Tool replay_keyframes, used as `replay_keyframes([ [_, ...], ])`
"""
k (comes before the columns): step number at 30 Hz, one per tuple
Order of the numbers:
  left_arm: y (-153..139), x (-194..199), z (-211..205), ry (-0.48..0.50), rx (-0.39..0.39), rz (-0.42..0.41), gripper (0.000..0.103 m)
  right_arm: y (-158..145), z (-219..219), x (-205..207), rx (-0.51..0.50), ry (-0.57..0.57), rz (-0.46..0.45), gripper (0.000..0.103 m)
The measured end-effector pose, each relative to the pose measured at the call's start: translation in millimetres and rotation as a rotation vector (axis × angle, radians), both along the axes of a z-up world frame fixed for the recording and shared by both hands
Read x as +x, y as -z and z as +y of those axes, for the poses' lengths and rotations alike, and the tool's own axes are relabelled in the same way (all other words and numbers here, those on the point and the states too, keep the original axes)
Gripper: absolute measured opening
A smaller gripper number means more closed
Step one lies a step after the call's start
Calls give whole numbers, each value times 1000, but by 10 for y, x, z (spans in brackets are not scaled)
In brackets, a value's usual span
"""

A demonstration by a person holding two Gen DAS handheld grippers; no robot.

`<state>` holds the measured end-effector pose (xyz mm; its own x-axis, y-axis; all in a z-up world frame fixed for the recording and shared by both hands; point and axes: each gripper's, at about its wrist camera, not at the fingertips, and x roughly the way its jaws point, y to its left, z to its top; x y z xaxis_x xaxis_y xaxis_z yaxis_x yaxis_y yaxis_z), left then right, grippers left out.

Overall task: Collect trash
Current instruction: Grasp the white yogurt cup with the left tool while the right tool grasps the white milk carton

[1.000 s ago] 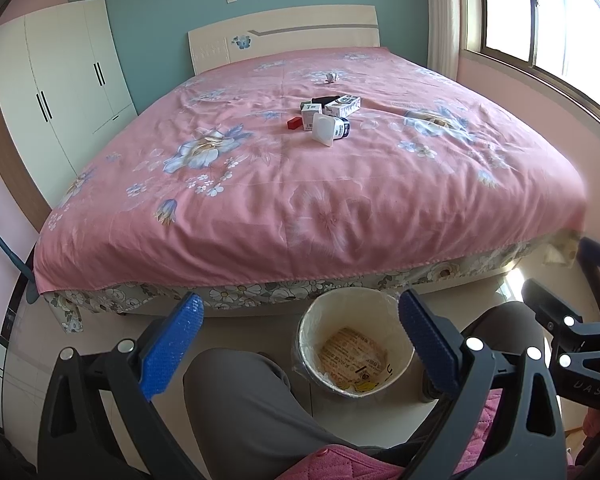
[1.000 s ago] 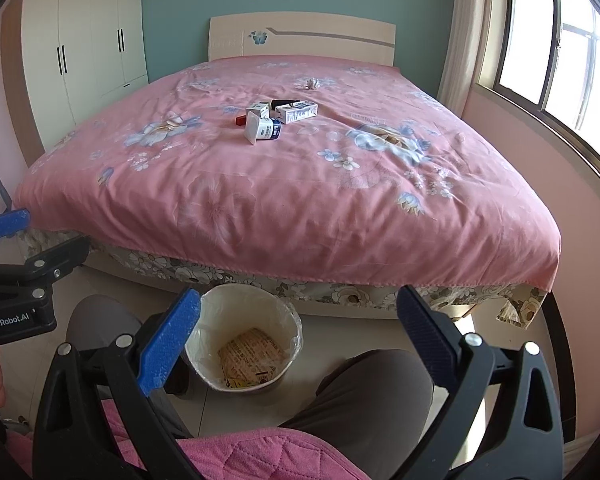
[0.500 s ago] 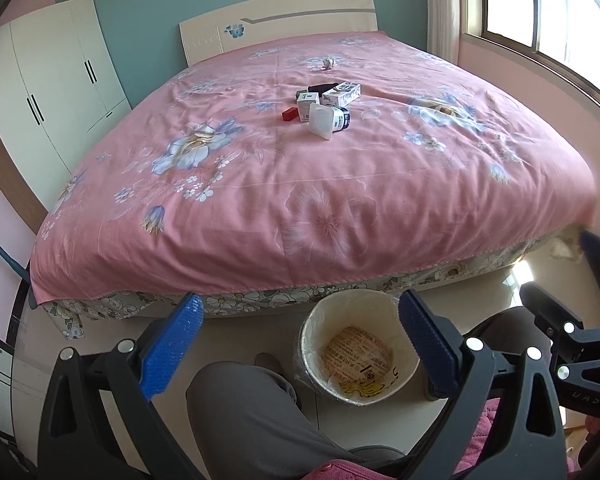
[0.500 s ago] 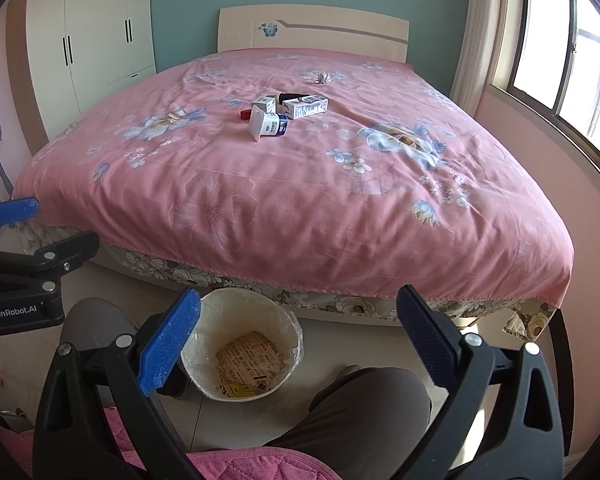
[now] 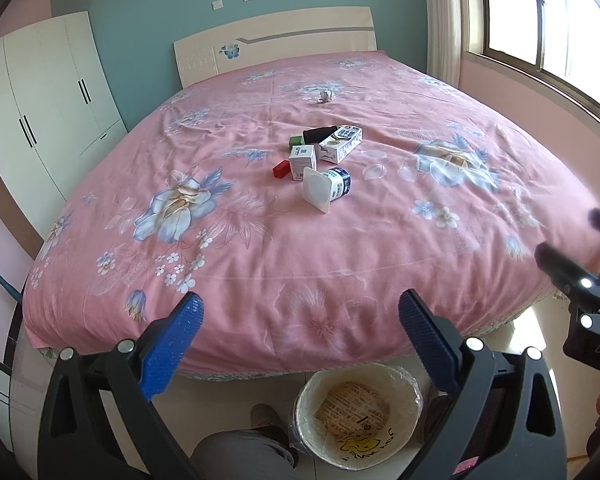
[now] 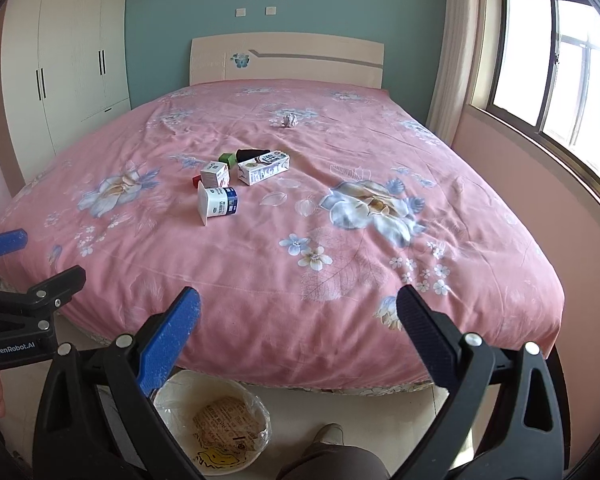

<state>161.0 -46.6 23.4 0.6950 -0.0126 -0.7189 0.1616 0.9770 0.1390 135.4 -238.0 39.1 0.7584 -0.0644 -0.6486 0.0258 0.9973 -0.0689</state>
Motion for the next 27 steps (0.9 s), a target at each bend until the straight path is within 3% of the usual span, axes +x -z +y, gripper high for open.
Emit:
replay_keyframes([
  [14,4,845,-203,40,-16,-4,99,22,-18,1027,-34,-7,0,97],
  [27,630,1955,-283,37,-86,88,99,641,-12,2616,-133,1,34,97],
])
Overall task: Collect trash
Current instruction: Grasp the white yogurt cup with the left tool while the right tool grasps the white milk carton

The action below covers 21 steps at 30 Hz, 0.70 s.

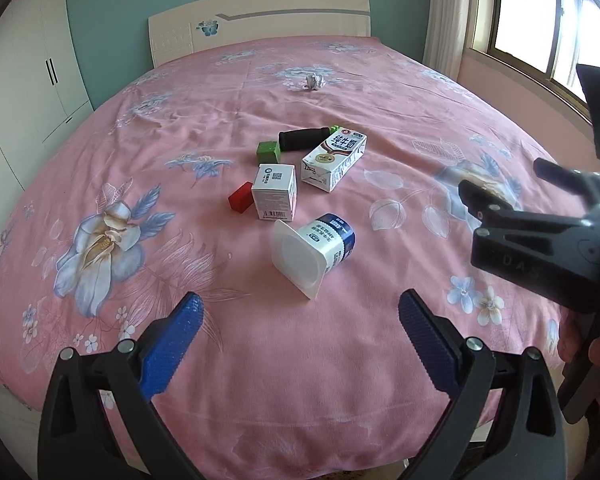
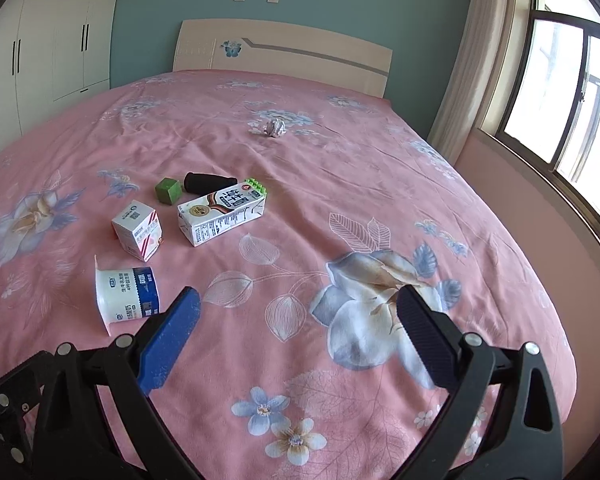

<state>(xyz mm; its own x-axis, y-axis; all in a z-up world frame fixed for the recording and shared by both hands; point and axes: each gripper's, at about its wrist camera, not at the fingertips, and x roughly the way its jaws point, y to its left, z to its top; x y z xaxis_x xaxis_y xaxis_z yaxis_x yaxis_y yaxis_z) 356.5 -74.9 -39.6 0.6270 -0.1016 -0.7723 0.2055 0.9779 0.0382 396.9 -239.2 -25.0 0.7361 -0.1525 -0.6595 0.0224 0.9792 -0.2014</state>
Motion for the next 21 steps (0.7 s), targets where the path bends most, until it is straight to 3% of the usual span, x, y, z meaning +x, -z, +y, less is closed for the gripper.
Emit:
replay_keyframes([
  [4,197,303,-14,21,-11,-2,99,185,-8,552,61,-22,81,97],
  [7,344,515,-53,111,-24,30,99,263,18,974,133,-18,137,96],
  [11,504,744,-101,241,-60,72,99,343,64,1568,244,45,234,96],
  [14,565,846,-95,309,-67,48,99,464,91,2001,351,102,332,96],
  [19,686,952,-120,399,-69,74,99,798,168,2452,397,192,493,96],
  [21,733,970,-153,429,-79,99,94,915,203,2553,424,202,542,96],
])
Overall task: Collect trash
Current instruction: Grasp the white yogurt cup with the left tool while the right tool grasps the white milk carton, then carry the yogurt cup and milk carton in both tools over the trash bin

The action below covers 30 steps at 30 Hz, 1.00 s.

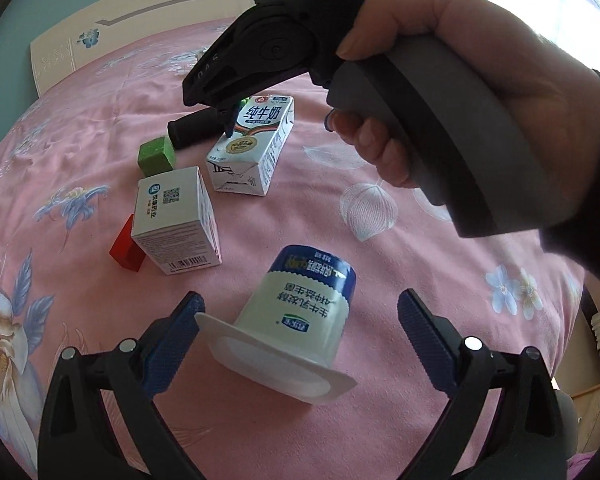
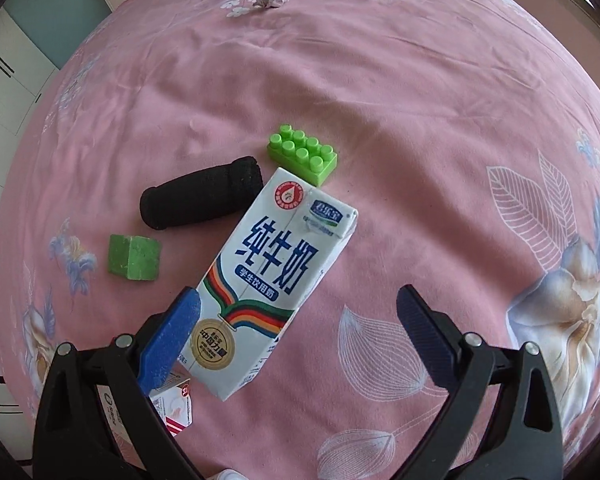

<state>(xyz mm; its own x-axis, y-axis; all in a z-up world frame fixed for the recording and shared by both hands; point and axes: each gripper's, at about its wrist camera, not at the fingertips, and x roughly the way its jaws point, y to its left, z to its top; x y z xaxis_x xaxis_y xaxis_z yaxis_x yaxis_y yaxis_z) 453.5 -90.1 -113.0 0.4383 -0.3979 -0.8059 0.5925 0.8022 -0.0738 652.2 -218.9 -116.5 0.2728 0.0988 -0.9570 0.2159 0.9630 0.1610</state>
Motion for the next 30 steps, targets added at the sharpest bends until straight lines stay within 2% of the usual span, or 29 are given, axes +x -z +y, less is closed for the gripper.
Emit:
replay_keyframes([
  [2,42,43,-31,23,-16,27,79,50,-22,66,52,37,19,96],
  [5,79,116,-77,31,-31,38,77,121,32,184,102,45,52,92],
  [7,86,154,-81,37,-69,52,77,189,100,240,123,32,77,81],
  [11,131,253,-115,19,-110,70,76,245,258,350,23,-37,85,65],
  [13,149,281,-149,9,-114,72,76,251,286,371,-3,-54,74,51],
  [16,153,306,-152,-1,-131,79,76,218,296,348,-28,-99,51,42],
  [19,142,310,-146,-3,-129,73,75,174,249,258,-30,-134,32,38],
  [24,-23,218,-108,-25,-131,48,75,22,110,63,-75,-164,-7,37],
  [30,-383,5,-75,-83,-70,7,75,-403,-48,-383,-172,-256,-83,37],
])
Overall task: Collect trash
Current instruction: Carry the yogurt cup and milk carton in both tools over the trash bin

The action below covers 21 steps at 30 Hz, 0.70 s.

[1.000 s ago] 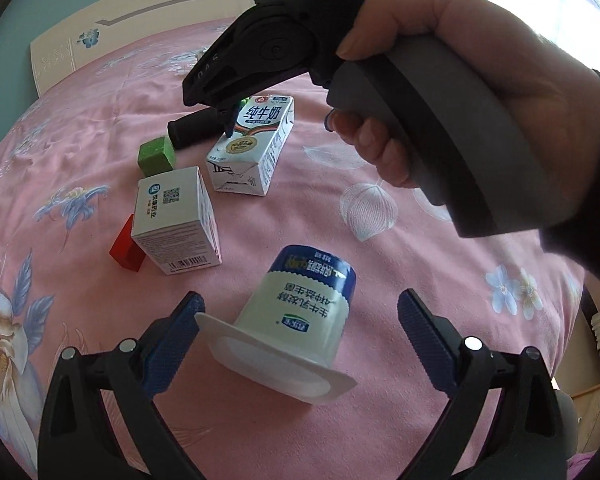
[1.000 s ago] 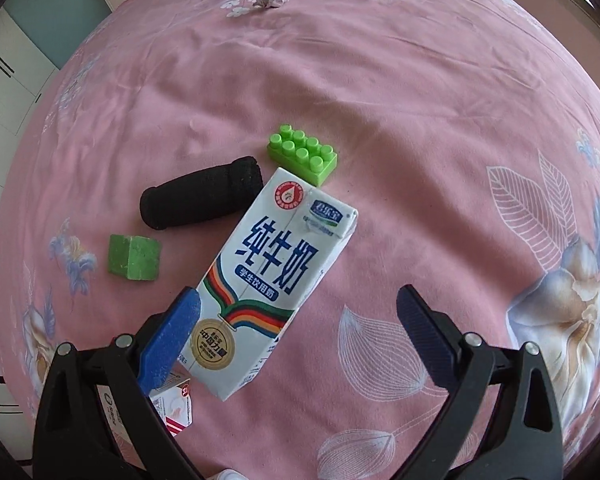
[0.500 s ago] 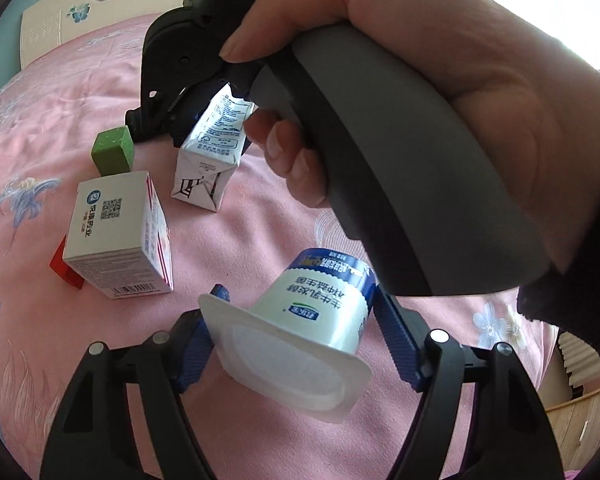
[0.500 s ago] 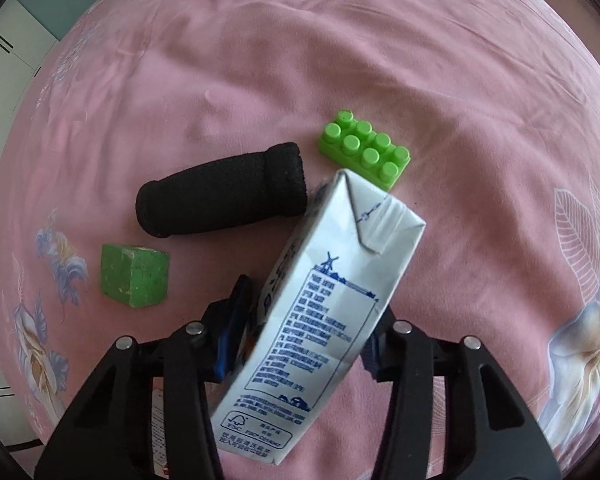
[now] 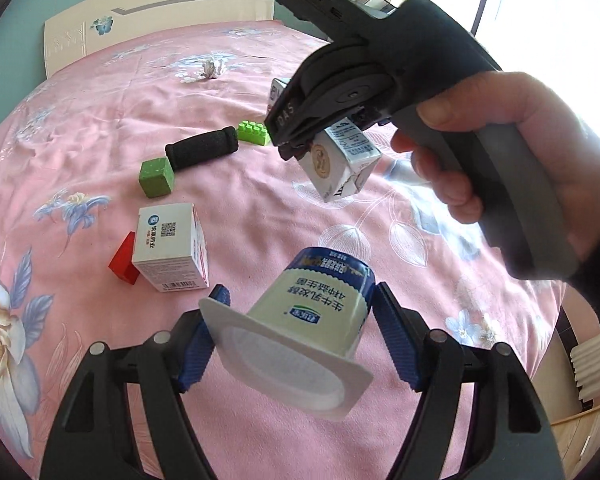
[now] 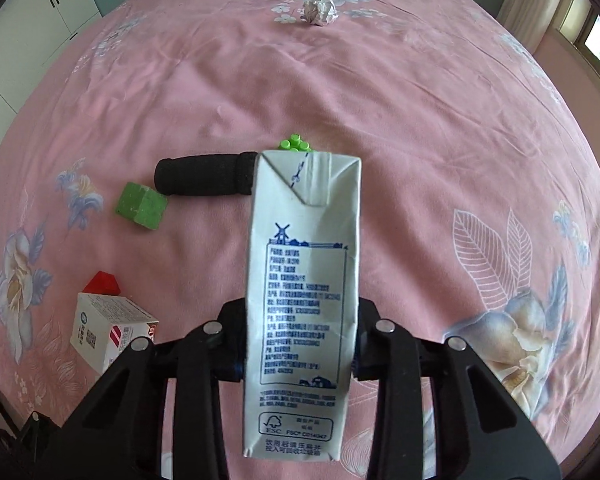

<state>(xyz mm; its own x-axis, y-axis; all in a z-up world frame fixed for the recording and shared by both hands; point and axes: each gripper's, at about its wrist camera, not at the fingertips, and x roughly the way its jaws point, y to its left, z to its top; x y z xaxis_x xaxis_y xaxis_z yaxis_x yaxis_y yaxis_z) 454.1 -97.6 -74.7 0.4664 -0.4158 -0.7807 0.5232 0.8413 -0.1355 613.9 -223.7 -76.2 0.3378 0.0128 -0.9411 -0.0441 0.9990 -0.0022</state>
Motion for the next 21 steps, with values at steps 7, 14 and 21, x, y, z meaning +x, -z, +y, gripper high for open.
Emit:
replay_keyframes([
  [7,-551,-267,241,-111,97,-71,75,-689,-129,-773,-100,-99,-100,37],
  [14,-1448,-736,486,-214,131,-169,75,-1666,-139,-1716,-132,-146,-235,37],
  [21,-2235,-1417,630,-282,145,-289,75,-2488,-93,-2623,-131,-175,-357,37],
])
